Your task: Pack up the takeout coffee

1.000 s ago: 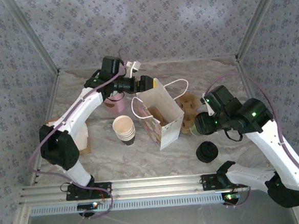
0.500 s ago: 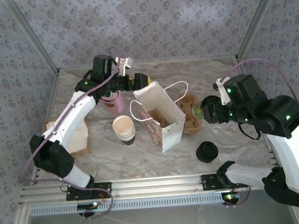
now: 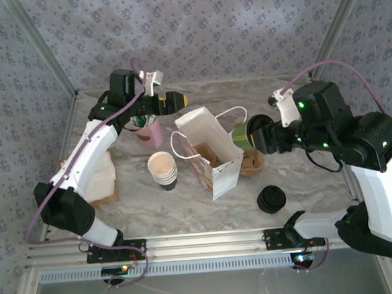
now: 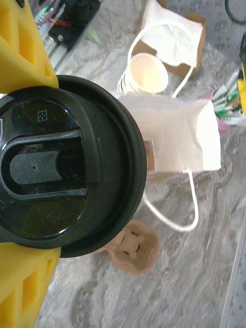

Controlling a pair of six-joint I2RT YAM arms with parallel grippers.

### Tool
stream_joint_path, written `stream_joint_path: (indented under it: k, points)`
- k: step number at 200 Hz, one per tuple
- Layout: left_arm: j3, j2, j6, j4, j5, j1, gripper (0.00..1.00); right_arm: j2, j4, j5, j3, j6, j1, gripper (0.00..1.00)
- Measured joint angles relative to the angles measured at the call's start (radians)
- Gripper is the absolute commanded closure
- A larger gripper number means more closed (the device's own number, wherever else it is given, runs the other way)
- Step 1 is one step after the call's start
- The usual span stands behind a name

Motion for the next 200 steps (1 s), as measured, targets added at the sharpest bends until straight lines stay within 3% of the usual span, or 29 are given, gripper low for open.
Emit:
stream_joint_path:
  k: [44,140,200]
  points:
    - [0.000,0.053,0.000,0.010,0.027,0.002,0.01,0.121,-0.021,0.021,0.085,0.000,0.090,0.35]
    - [-0.003,0.068,-0.022,0.085,0.089,-0.017,0.01,0.280,-0.054,0.063,0.163,-0.012,0.135,0.35]
    - [-0.146,-0.020,-0.044,0.108,0.079,-0.046,0.00,0.327,-0.054,0.067,0.165,-0.015,0.151,0.35]
